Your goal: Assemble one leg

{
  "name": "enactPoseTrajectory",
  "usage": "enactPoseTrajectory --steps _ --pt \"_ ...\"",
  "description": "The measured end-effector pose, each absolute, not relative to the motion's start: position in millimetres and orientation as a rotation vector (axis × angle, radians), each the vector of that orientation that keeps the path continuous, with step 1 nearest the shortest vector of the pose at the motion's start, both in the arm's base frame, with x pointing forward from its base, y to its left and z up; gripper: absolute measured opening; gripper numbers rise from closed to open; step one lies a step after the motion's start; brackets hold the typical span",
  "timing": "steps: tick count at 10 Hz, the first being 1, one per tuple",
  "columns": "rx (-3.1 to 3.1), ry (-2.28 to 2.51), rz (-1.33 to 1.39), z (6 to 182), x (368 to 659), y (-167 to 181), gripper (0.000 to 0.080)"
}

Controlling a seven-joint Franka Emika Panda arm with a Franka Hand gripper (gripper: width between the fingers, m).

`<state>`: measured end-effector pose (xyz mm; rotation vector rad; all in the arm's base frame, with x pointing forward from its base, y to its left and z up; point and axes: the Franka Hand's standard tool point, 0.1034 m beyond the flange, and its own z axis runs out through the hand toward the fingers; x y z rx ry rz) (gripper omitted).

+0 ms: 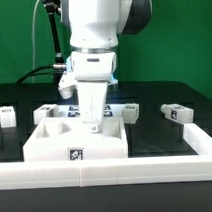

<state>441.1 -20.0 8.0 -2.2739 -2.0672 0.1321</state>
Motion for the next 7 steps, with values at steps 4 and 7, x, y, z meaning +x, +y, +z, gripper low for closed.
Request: enactPoseTrajectory --steps 4,7 --pt "-2.281 -2.073 0.117 9.5 444.1 -20.0 0.0067" --pt "-2.281 -2.074 0.117 9.6 444.2 -19.9 0.0067"
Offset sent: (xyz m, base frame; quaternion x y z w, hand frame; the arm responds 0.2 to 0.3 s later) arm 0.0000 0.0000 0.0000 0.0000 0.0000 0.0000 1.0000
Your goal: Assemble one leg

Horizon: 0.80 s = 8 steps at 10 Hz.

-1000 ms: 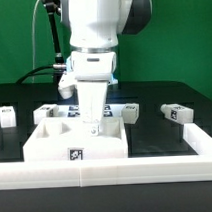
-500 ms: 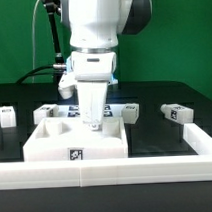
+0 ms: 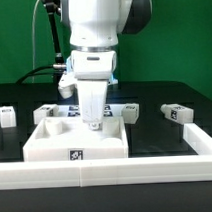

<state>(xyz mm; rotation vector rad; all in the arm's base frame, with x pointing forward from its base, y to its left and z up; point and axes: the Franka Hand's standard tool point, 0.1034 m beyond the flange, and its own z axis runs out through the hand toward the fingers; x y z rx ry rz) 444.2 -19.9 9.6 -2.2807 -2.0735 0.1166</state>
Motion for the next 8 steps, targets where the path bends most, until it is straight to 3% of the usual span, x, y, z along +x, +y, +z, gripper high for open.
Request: enactPoseTrajectory --steps 3,8 --pt "-2.227 -2.150 0.097 9.3 448 0 0.0067" --pt "-2.270 -2.119 0.037 8.5 481 75 0.0067"
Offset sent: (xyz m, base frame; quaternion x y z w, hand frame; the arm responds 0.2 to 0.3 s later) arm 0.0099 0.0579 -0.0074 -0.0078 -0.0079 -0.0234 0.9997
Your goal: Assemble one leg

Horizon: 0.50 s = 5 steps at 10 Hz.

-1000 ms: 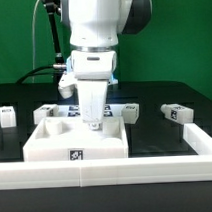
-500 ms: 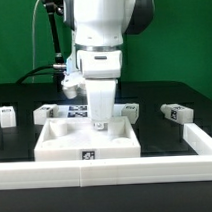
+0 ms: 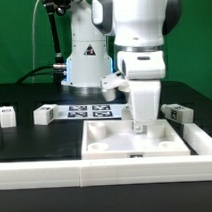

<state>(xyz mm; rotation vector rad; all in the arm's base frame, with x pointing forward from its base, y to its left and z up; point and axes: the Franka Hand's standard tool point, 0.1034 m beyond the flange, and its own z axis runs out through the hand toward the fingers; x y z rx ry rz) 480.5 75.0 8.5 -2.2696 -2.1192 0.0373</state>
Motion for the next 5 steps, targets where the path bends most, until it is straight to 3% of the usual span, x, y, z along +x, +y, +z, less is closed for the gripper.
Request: enactPoseTrajectory --steps 5 --pt "-2.271 -2.113 0.047 8.4 487.9 91.2 0.0067"
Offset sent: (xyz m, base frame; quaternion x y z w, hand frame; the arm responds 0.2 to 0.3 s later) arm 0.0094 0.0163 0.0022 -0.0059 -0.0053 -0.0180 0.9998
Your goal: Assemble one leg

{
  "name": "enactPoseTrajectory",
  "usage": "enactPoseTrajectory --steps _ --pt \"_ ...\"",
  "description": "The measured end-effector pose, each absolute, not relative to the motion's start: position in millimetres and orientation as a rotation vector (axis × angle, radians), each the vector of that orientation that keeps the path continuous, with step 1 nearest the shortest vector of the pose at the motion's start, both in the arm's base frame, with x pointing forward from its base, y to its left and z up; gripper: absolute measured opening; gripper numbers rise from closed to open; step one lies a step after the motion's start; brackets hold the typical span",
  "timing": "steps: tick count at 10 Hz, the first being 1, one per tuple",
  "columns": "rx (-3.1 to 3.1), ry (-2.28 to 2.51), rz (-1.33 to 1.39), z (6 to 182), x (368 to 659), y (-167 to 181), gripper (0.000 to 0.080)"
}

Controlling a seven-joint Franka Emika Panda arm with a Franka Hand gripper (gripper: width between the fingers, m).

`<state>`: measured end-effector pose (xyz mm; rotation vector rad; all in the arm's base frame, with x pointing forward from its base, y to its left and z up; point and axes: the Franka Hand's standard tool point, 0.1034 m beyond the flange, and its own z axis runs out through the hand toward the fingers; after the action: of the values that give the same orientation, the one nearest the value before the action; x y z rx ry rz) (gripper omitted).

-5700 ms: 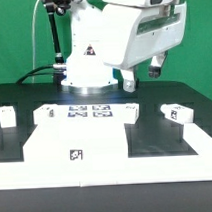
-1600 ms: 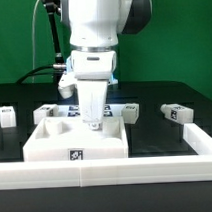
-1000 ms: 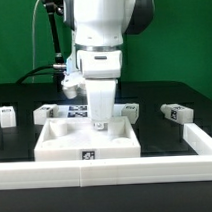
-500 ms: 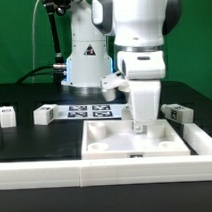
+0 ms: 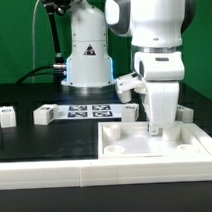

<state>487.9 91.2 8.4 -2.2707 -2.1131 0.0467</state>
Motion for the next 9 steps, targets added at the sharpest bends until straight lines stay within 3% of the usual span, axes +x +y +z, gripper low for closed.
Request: enactPoseTrajectory --steps 1,2,3,4,5,6,9 --pt "-2.272 -2.112 0.047 8.3 487.9 90.7 0.0067" --pt "-2.272 -2.111 0.047 8.2 487.9 90.3 0.0146" --pt "-2.273 -2.111 0.047 8.1 487.9 90.2 0.0329" --pt "-2.273 -2.111 0.047 8.1 487.9 90.0 0.0329" --pt "-2.273 -2.110 0.047 8.1 487.9 89.9 0.0511" --pt "-2.274 -2.110 0.048 8.1 487.9 89.7 0.0610" --pt "-2.274 -2.110 0.048 8.1 487.9 89.4 0.0641"
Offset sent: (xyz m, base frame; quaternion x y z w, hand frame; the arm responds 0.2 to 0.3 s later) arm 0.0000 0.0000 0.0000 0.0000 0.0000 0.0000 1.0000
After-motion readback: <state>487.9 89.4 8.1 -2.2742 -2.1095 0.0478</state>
